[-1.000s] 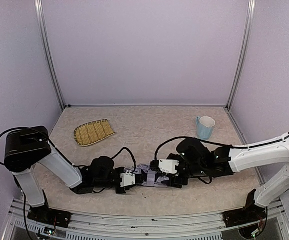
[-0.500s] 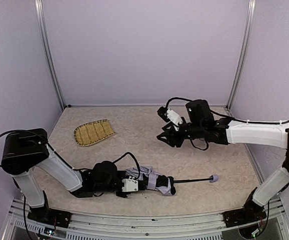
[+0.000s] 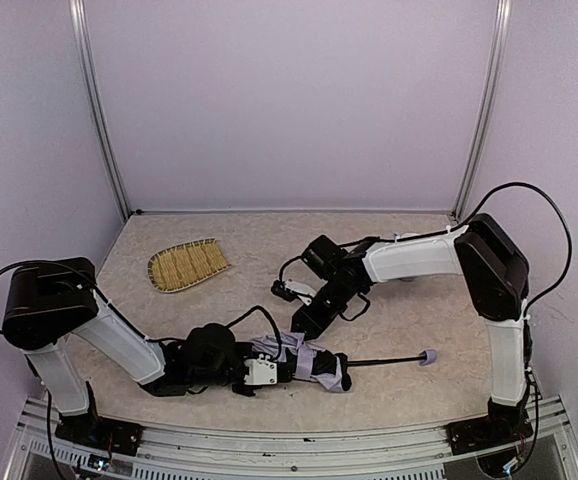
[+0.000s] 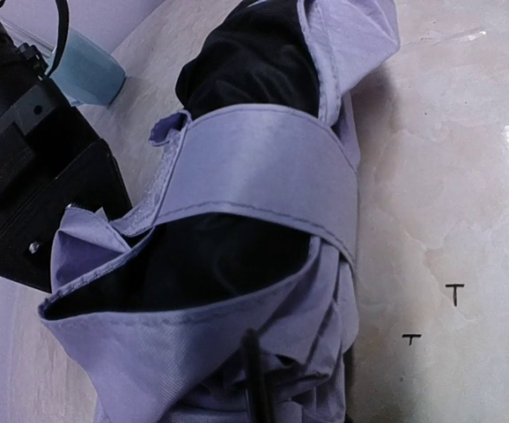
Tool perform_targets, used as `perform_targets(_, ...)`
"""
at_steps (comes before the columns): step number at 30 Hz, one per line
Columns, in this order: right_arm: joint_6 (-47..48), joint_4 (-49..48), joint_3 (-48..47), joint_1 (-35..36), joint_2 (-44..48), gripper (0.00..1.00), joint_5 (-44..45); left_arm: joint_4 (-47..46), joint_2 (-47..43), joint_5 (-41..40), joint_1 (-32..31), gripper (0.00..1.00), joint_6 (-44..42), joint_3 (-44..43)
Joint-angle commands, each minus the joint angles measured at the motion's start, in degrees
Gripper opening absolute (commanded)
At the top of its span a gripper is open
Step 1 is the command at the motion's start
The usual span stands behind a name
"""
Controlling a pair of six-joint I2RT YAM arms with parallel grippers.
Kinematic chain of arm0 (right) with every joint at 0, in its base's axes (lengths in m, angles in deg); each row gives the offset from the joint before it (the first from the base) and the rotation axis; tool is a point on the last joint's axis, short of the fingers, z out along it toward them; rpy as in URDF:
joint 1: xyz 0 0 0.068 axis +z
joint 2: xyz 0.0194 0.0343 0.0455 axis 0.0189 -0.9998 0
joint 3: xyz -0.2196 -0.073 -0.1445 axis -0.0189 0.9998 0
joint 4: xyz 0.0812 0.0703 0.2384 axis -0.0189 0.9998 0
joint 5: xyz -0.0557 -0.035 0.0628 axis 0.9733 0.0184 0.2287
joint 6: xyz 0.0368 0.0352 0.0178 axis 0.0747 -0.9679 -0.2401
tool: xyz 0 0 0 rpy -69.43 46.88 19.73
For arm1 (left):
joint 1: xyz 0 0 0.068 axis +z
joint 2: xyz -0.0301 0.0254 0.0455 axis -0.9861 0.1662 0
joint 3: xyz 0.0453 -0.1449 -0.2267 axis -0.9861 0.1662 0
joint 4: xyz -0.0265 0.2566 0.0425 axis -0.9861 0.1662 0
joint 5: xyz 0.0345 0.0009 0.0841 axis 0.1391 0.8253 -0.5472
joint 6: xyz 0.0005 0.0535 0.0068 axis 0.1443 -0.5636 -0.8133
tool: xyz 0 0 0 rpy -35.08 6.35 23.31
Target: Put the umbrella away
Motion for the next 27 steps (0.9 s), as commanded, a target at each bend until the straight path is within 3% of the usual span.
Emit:
perform_targets(1, -2.4, 10.0, -0.5, 0.6, -4.2, 0.40, -9.7, 8.1, 1.2, -0.3, -1.0, 0.00, -1.4, 1.2)
perform_targets(3, -2.0, 11.6, -0.3, 0.6, -5.9, 0.39, -13.2, 7.9, 1.3, -0.2, -1.0, 0.00, -1.6, 1.1)
perform_targets(5, -1.6, 12.3, -0.1, 0.7, -7.5, 0.30, -18.0, 7.8, 1.3, 0.0, -1.0, 0.00, -1.4, 1.0)
perform_targets(9, -2.0, 11.5, -1.2, -0.1, -8.3, 0.00, -23.8, 7.7, 1.1, -0.2, -1.0, 0.00, -1.0, 1.1)
perform_targets(19, -14.7, -11.9, 3.8, -9.4, 4.5, 0.00, -23.9, 12.9, -1.8, -0.8, -4.7, 0.00, 0.2, 0.3)
perform_targets(27, -11.6, -13.6, 5.5, -13.1, 10.0, 0.00, -19.2, 15.3, -1.2, -0.9, -4.7, 0.00, 1.1, -1.2)
